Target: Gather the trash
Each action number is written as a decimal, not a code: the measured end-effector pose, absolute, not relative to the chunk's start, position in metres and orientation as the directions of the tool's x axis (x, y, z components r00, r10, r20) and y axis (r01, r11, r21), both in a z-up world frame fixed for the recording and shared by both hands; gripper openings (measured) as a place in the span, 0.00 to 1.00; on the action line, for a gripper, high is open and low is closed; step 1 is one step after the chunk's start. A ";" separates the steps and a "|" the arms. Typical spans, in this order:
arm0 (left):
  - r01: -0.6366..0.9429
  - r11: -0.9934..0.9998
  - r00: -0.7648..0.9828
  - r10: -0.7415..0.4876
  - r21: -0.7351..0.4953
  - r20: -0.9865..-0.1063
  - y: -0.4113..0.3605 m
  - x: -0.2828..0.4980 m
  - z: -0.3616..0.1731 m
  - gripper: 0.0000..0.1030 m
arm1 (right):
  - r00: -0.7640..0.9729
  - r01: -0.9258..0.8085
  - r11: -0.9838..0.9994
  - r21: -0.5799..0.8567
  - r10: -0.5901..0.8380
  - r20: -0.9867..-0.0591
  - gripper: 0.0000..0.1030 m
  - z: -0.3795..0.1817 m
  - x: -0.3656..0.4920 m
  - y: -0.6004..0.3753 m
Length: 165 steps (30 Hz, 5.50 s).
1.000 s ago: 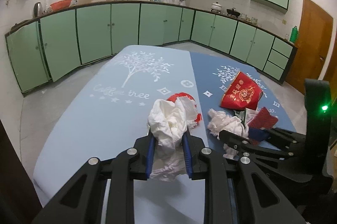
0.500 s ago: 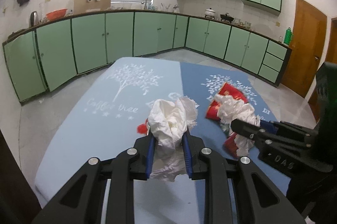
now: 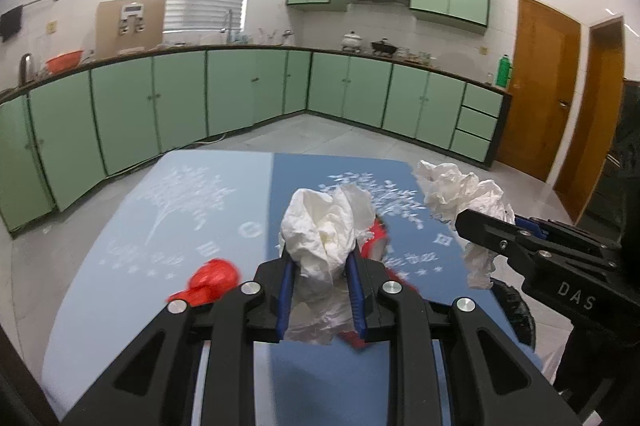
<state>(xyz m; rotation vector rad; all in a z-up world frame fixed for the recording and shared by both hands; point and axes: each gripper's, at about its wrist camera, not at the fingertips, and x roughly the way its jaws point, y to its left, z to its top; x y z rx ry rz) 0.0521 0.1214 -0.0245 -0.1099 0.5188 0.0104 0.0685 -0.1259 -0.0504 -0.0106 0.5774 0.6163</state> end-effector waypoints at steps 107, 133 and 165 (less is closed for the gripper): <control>-0.223 0.975 0.733 0.156 -0.017 -0.663 0.197 0.092 -0.099 0.78 | 0.654 -0.402 0.905 0.139 0.390 -0.648 0.89 -0.143 0.100 -0.100; -0.251 0.967 0.643 0.127 -0.050 -0.755 0.218 0.117 -0.134 0.42 | 0.586 -0.436 0.891 0.125 0.387 -0.712 0.89 -0.165 0.110 -0.074; -0.231 0.969 0.659 0.090 -0.088 -0.746 0.212 0.097 -0.126 0.36 | 0.548 -0.472 0.881 0.028 0.318 -0.774 0.89 -0.184 0.105 -0.040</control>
